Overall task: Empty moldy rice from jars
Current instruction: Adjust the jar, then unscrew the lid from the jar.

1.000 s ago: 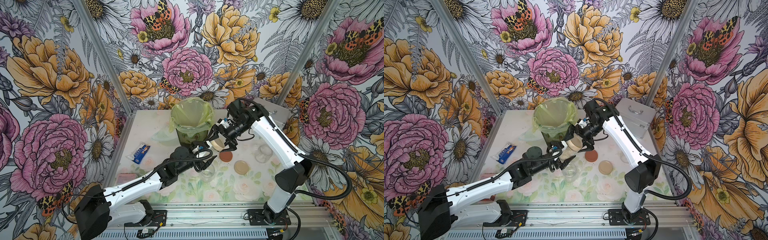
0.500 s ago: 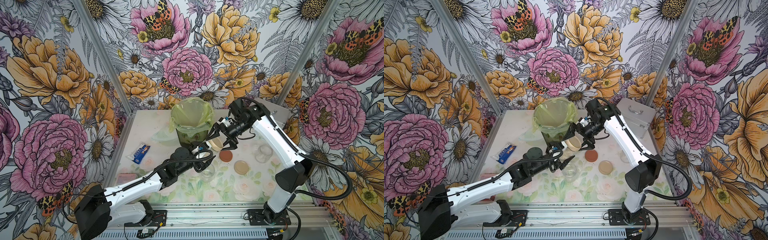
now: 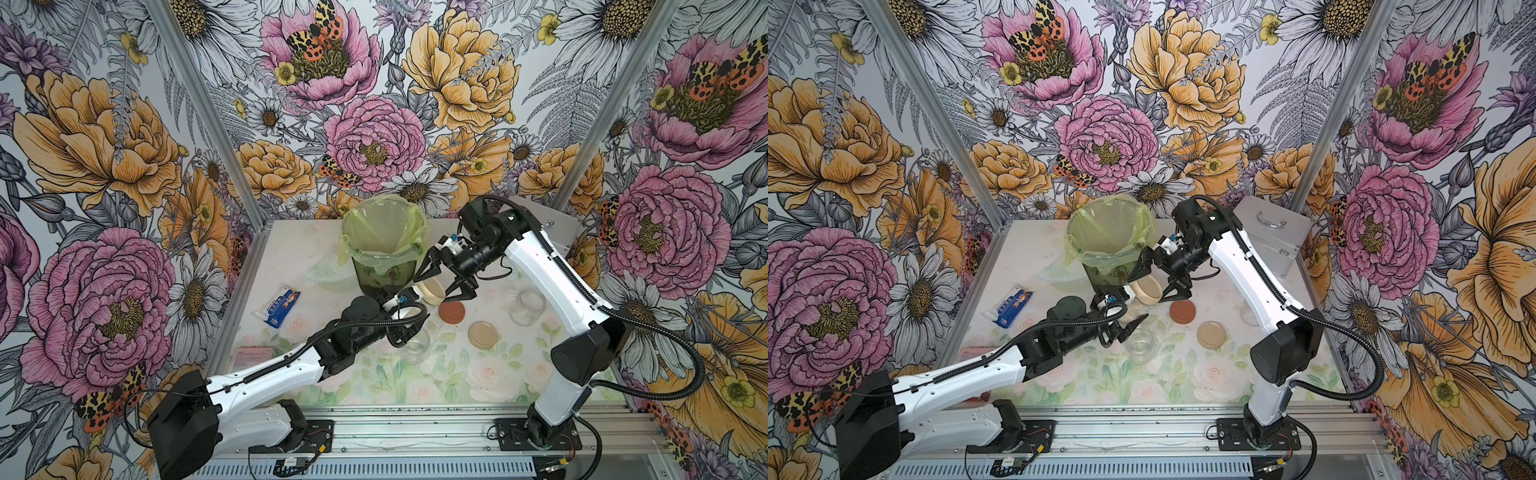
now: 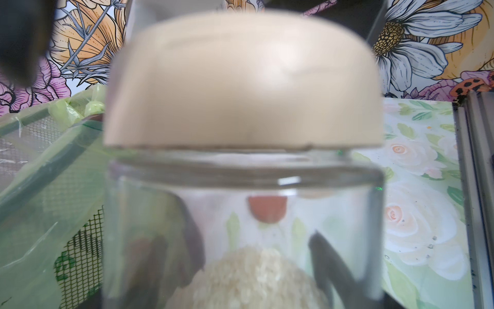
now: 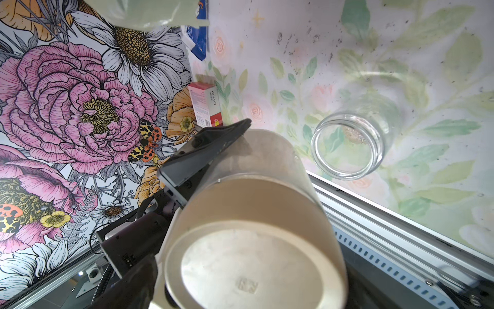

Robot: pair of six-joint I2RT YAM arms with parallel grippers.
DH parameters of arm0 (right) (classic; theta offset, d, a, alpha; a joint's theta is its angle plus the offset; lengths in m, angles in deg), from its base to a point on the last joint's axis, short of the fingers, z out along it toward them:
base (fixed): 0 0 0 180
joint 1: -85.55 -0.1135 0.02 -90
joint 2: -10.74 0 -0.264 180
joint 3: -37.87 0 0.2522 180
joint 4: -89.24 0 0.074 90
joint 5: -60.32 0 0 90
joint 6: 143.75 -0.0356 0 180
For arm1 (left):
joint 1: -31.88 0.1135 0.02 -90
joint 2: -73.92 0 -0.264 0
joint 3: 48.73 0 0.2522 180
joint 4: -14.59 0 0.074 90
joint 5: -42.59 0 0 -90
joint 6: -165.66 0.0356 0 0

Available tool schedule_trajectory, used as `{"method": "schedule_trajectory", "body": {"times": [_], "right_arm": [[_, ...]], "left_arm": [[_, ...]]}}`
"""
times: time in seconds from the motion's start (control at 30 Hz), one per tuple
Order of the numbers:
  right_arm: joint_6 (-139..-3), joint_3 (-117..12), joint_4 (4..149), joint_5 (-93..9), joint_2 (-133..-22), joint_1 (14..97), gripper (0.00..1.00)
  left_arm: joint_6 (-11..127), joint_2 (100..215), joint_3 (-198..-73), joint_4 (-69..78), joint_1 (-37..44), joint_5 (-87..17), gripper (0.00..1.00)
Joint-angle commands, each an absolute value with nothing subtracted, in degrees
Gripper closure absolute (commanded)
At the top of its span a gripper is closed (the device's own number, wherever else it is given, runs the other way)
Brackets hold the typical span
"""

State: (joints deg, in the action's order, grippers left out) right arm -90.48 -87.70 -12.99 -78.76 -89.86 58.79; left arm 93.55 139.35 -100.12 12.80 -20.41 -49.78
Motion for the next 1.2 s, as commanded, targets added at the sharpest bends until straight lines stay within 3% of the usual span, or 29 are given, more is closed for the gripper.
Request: {"method": "schedule_trajectory", "body": {"times": [0.0, 0.37, 0.57, 0.73, 0.9, 1.03, 1.17], "right_arm": [[-90.8, -88.1, -15.8, -77.8, -89.2, 58.7, 0.01], [-91.2, -87.2, -14.8, -77.7, -90.0, 57.8, 0.1], [-91.3, -86.9, -14.1, -77.7, -90.6, 57.3, 0.25], [-90.2, -87.0, -12.7, -77.8, -90.1, 57.2, 0.27], [-88.5, -87.2, -10.6, -77.5, -89.4, 57.6, 0.18], [-89.3, -86.9, -9.9, -77.6, -88.9, 58.2, 0.02], [-89.9, -84.5, -10.0, -77.8, -88.0, 59.0, 0.01]], "left_arm": [[94.6, 137.3, -99.9, 17.2, -20.7, -51.2, 1.0], [94.6, 136.3, -99.0, 18.3, -20.8, -51.8, 1.0], [94.7, 135.8, -98.9, 18.3, -20.7, -51.9, 1.0], [94.2, 135.4, -99.2, 18.8, -20.5, -51.7, 1.0], [93.4, 135.3, -100.0, 18.6, -20.5, -50.6, 1.0], [93.5, 135.2, -99.8, 18.4, -20.5, -50.6, 1.0], [93.8, 135.0, -99.9, 18.1, -20.5, -50.6, 1.0]]}}
